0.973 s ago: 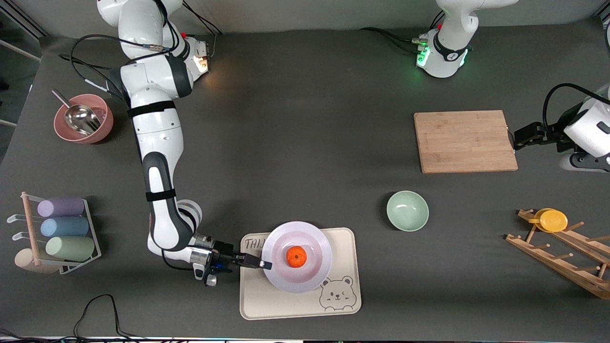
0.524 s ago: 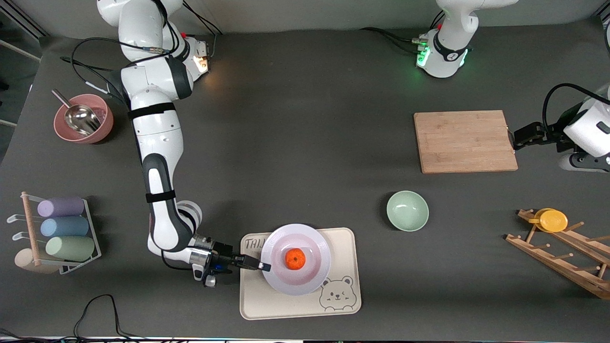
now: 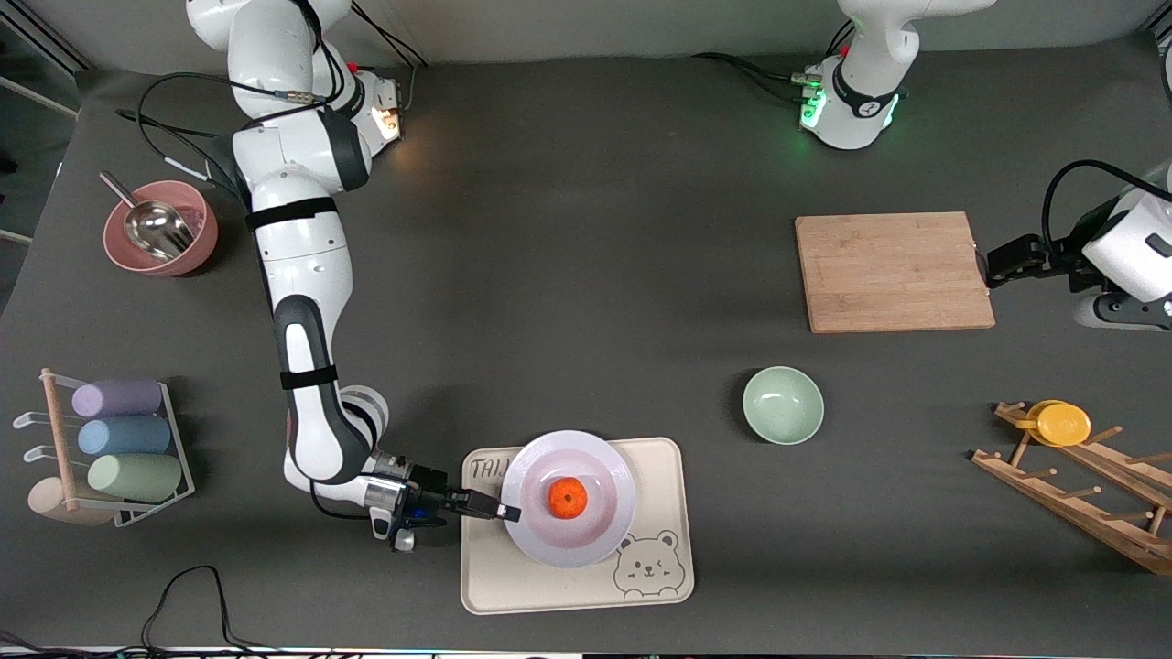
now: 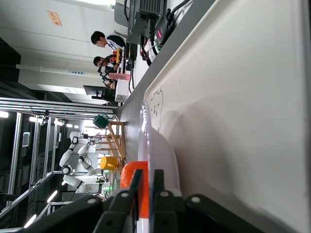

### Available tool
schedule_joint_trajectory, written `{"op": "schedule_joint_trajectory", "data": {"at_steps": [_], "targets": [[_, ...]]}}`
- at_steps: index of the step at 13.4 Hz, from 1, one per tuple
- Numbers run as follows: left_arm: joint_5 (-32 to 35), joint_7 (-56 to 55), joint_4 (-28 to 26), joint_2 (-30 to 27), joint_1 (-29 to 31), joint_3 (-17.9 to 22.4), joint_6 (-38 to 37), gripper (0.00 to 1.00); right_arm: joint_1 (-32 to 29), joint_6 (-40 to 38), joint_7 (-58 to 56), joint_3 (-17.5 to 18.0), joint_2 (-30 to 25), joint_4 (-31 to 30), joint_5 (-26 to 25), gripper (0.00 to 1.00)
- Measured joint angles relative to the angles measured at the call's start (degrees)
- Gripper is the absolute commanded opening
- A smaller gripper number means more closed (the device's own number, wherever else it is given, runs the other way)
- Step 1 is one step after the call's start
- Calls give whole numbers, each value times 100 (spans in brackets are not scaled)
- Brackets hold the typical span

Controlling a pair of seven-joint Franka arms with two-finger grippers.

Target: Place orange and plate with both arms

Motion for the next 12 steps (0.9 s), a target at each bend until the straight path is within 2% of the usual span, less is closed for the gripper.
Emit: {"op": "schedule_joint_trajectory", "data": {"at_steps": [1, 8, 12], "targets": [[0, 0, 0, 0, 0, 0, 0, 100, -1, 6, 0, 27, 0, 11, 0, 100], [0, 0, -1, 0, 0, 0, -2, 100, -14, 71, 130, 45, -22, 148, 7, 100], [0, 0, -8, 0, -4, -1, -9, 100, -43, 73, 437, 31, -328, 186, -95, 100]]}}
